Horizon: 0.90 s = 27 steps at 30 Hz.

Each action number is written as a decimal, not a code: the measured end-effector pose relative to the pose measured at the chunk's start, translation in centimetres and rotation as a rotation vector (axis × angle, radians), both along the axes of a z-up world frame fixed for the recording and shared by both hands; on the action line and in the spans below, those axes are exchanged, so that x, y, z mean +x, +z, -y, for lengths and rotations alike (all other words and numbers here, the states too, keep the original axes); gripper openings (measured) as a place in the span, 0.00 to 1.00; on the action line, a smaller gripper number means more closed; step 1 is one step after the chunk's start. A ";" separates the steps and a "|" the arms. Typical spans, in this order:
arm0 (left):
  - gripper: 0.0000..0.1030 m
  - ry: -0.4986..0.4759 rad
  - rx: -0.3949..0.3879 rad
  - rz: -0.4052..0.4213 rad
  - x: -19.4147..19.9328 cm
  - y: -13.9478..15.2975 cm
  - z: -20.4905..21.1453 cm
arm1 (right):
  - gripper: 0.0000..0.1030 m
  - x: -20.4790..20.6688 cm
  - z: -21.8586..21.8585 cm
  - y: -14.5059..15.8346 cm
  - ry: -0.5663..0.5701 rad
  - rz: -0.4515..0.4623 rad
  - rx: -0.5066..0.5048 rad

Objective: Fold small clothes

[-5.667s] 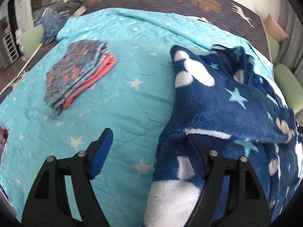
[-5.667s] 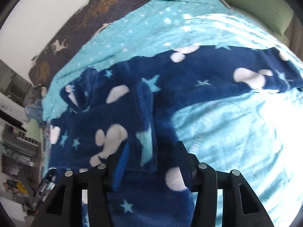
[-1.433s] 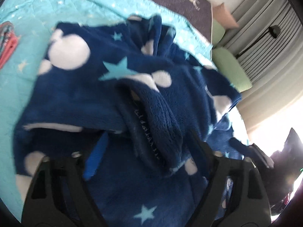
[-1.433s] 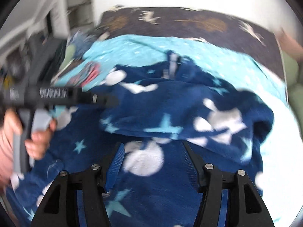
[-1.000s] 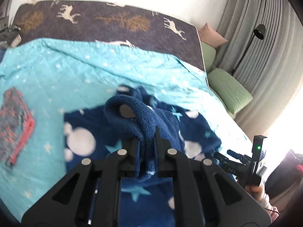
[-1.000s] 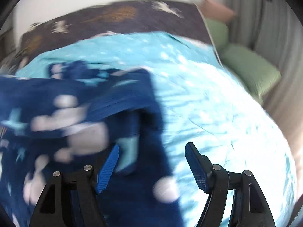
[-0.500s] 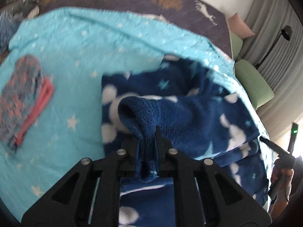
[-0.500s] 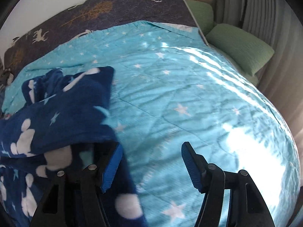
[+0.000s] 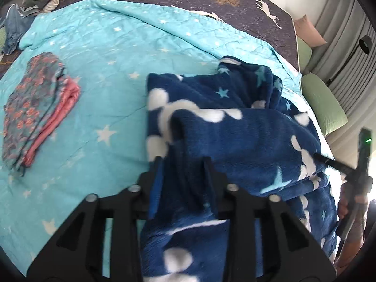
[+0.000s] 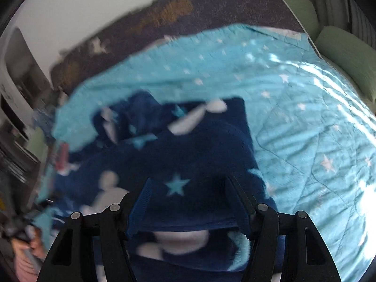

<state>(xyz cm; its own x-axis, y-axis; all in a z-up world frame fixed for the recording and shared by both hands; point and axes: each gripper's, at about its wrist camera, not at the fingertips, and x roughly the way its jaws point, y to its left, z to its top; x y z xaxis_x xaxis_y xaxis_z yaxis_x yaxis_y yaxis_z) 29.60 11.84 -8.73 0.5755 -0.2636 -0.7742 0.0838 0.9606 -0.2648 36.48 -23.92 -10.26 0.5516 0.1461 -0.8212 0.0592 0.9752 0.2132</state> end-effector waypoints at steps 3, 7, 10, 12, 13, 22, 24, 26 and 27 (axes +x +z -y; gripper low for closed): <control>0.39 0.051 0.052 0.059 -0.2 1.7 0.1 | 0.60 -0.7 0.3 -0.1 -0.003 -0.007 -0.062; 0.45 0.008 -0.006 0.139 2.4 5.1 3.0 | 0.60 0.0 -1.7 4.2 0.017 0.091 -0.043; 0.55 -0.060 -0.052 0.142 5.4 5.8 5.9 | 0.60 2.1 -3.9 6.4 0.090 0.131 0.009; 0.55 -0.074 -0.090 0.108 8.0 5.4 7.6 | 0.60 4.7 -5.0 6.5 0.149 0.089 0.092; 0.55 -0.082 -0.102 0.090 9.0 5.0 8.2 | 0.60 6.0 -5.2 6.2 0.158 0.056 0.139; 0.45 -0.079 -0.165 -0.052 15.8 0.7 11.0 | 0.54 13.7 -5.4 3.3 0.130 -0.096 0.261; 0.11 -0.082 -0.157 -0.058 16.2 0.4 10.9 | 0.54 14.3 -6.0 3.5 0.152 -0.093 0.222; 0.11 -0.073 -0.063 -0.069 15.8 -0.2 10.4 | 0.55 14.5 -6.7 3.7 0.183 -0.101 0.192; 0.11 -0.072 -0.041 -0.061 15.3 -0.4 9.8 | 0.55 14.6 -6.9 3.8 0.197 -0.109 0.189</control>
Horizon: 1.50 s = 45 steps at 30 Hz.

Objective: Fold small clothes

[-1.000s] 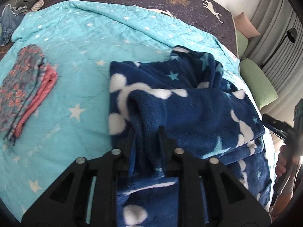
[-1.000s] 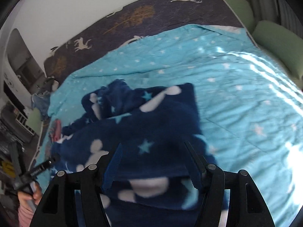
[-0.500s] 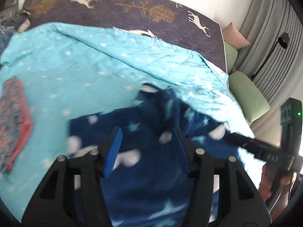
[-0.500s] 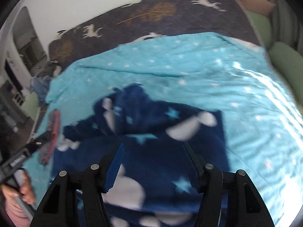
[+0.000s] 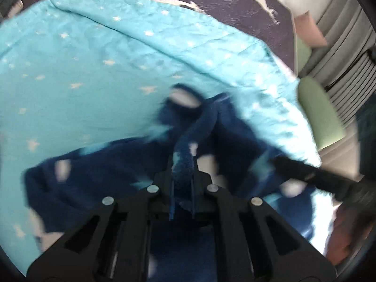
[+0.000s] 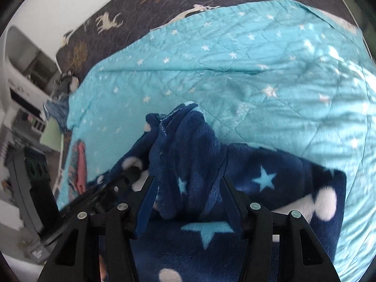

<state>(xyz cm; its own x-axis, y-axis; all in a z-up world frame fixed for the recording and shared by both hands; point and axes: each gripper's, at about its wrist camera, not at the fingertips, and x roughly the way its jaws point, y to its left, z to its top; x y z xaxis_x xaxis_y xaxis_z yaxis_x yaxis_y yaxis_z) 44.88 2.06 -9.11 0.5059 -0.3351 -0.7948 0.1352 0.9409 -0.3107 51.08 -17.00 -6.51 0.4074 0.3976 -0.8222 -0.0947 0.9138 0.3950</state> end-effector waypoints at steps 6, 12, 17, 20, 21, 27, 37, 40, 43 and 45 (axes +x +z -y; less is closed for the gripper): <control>0.11 0.033 -0.134 -0.027 -3.3 -0.8 -5.4 | 0.65 -1.2 -4.8 2.5 0.143 0.146 -0.224; 0.11 0.046 -0.136 -0.032 -3.2 -0.7 -4.7 | 0.10 0.2 -8.2 -0.6 0.090 0.068 -0.307; 0.12 0.062 -0.183 -0.072 -2.7 -1.8 -5.5 | 0.08 -1.3 0.1 -1.4 -0.140 0.074 -0.029; 0.12 0.063 -0.208 -0.086 -2.7 -2.4 -5.4 | 0.08 -1.8 6.7 -6.1 -0.253 -0.057 0.148; 0.12 0.066 -0.194 -0.085 -2.8 -2.4 -5.2 | 0.08 -2.0 7.5 -7.4 -0.248 -0.088 0.190; 0.13 0.091 -0.203 -0.062 -3.3 -0.4 -5.6 | 0.24 -2.7 5.8 -4.6 -0.158 0.008 0.028; 0.13 0.028 -0.313 0.050 -0.6 3.6 -2.5 | 0.16 -1.5 1.7 -0.1 -0.131 0.167 0.055; 0.13 0.082 -0.078 -0.025 2.5 -0.7 -0.7 | 0.12 1.3 2.5 -4.1 -0.225 0.035 0.009; 0.09 0.084 -0.200 -0.059 3.7 -3.9 -2.4 | 0.07 2.5 4.2 -7.4 -0.236 -0.005 0.047; 0.09 0.087 -0.231 -0.061 3.6 -4.0 -2.8 | 0.06 2.2 4.7 -7.4 -0.220 0.000 0.060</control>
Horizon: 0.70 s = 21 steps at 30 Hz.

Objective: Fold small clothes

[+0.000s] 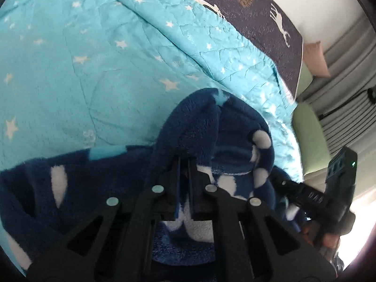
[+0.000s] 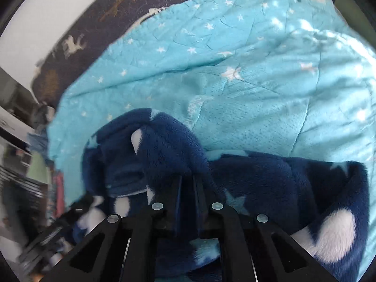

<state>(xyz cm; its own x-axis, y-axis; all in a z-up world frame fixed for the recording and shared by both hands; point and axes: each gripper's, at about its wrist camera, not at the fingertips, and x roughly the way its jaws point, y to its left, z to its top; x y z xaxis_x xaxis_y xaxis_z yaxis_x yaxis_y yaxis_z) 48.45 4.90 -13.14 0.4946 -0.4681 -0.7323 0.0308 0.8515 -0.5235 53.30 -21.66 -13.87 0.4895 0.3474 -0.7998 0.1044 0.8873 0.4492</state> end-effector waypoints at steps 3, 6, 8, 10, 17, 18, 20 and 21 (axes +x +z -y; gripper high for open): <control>0.09 -0.007 0.036 0.012 -1.0 1.6 0.4 | 0.07 -0.5 -0.8 1.2 0.039 0.021 -0.074; 0.22 -0.070 0.065 0.070 -3.9 5.0 0.4 | 0.13 -3.3 -0.8 4.0 0.056 0.052 -0.040; 0.53 -0.095 0.081 0.134 -8.1 7.1 -0.8 | 0.15 -7.2 -0.8 6.2 0.135 0.116 -0.076; 0.73 -0.088 0.085 0.188 -13.2 8.2 -2.6 | 0.25 -11.2 -0.7 7.3 0.176 0.166 -0.161; 0.73 -0.090 0.222 0.217 -27.9 8.2 -8.6 | 0.38 -27.2 2.2 6.4 0.278 0.196 -0.325; 0.73 -0.081 0.265 0.227 -29.2 8.3 -9.0 | 0.38 -28.8 2.5 6.0 0.271 0.186 -0.336; 0.73 -0.070 0.297 0.250 -31.7 8.8 -9.8 | 0.38 -31.6 3.1 5.5 0.251 0.168 -0.325; 0.73 -0.070 0.288 0.253 -32.8 9.1 -10.0 | 0.38 -32.3 3.5 5.4 0.240 0.163 -0.304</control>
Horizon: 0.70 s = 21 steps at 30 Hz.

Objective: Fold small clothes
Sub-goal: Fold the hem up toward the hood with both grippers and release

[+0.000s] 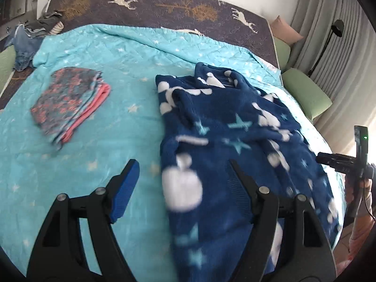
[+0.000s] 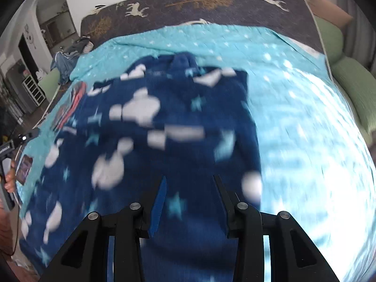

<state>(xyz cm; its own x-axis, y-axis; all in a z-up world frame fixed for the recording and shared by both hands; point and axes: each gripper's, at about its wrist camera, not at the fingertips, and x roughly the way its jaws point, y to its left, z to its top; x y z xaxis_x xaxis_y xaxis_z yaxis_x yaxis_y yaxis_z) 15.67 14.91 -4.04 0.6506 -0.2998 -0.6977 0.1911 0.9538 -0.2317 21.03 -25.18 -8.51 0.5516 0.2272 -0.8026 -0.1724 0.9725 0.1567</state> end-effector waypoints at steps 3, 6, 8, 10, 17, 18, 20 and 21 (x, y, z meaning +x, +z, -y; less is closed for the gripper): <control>0.74 0.003 -0.025 0.015 -3.4 0.5 0.0 | 0.38 -2.7 0.5 0.0 -0.032 -0.003 0.054; 0.74 0.009 0.010 0.028 -6.2 -0.1 0.9 | 0.39 -4.9 0.3 0.0 -0.031 0.006 0.071; 0.74 0.021 0.020 0.024 -8.3 -0.9 1.0 | 0.40 -6.8 -0.2 -0.2 -0.021 0.011 0.054; 0.74 0.031 0.017 0.009 -10.2 -1.8 1.0 | 0.45 -8.7 -0.5 -0.5 -0.010 0.015 0.029; 0.74 0.023 0.016 0.025 -16.6 -2.7 2.1 | 0.47 -15.0 -0.5 -2.1 -0.014 0.011 -0.012; 0.74 0.000 0.020 0.033 -17.3 -2.6 2.7 | 0.47 -15.8 -0.7 -2.1 0.002 0.010 0.002; 0.74 -0.072 0.014 0.047 -18.4 -2.3 4.4 | 0.47 -17.3 -1.9 -2.0 0.059 0.014 0.034; 0.74 -0.132 0.007 0.046 -18.9 -2.1 5.6 | 0.47 -17.8 -2.5 -1.9 0.091 0.016 0.044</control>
<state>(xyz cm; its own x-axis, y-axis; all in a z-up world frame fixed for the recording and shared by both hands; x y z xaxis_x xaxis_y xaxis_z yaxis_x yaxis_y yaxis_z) -3.26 9.32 -6.18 0.6374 -0.3800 -0.6703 0.3254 0.9213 -0.2128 3.24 -22.66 -10.41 0.5397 0.3123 -0.7818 -0.2631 0.9447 0.1958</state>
